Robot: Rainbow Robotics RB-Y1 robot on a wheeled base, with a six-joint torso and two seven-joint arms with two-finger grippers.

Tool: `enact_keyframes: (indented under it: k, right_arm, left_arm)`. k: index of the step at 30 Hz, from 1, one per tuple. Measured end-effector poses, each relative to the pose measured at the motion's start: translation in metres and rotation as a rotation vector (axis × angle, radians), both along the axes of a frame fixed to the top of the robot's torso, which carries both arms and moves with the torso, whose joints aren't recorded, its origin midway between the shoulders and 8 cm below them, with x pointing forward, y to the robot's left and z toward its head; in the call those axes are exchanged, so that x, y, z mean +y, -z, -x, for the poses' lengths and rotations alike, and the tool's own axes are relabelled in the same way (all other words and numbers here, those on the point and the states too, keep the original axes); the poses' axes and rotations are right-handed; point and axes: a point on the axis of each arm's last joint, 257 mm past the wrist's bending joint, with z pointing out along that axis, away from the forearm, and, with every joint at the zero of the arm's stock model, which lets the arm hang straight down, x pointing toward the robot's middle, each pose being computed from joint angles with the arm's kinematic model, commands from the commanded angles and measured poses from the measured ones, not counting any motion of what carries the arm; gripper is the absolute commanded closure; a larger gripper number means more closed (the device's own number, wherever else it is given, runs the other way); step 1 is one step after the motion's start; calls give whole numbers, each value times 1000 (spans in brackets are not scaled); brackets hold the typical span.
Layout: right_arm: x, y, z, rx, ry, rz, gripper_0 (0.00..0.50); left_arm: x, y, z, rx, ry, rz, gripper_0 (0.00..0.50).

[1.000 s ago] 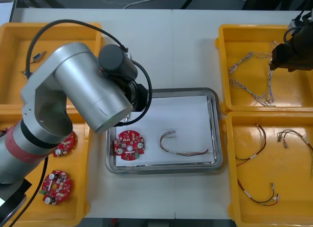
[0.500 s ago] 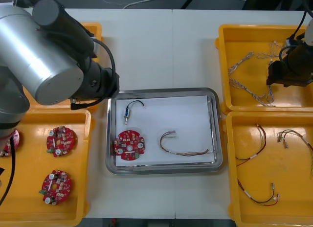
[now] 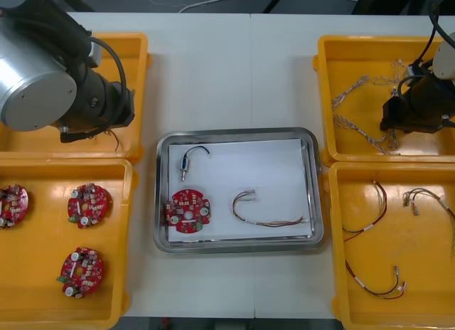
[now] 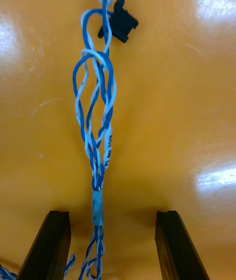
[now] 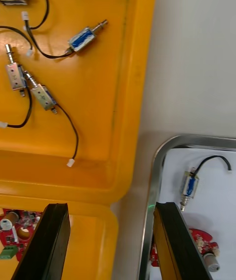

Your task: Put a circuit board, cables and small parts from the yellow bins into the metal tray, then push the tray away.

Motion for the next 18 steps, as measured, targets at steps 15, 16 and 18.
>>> enact_keyframes:
  k: [15,16,18]
  right_arm:
    - [0,2,0,-1,1,0,499]
    - [0,2,0,-1,1,-1,500]
    - [0,2,0,-2,1,0,500]
  left_arm:
    - [56,-6,-20,-7,-35,5,0]
    - [60,-6,-20,-8,-12,-15,0]
    - [67,-5,-20,-9,33,-56,0]
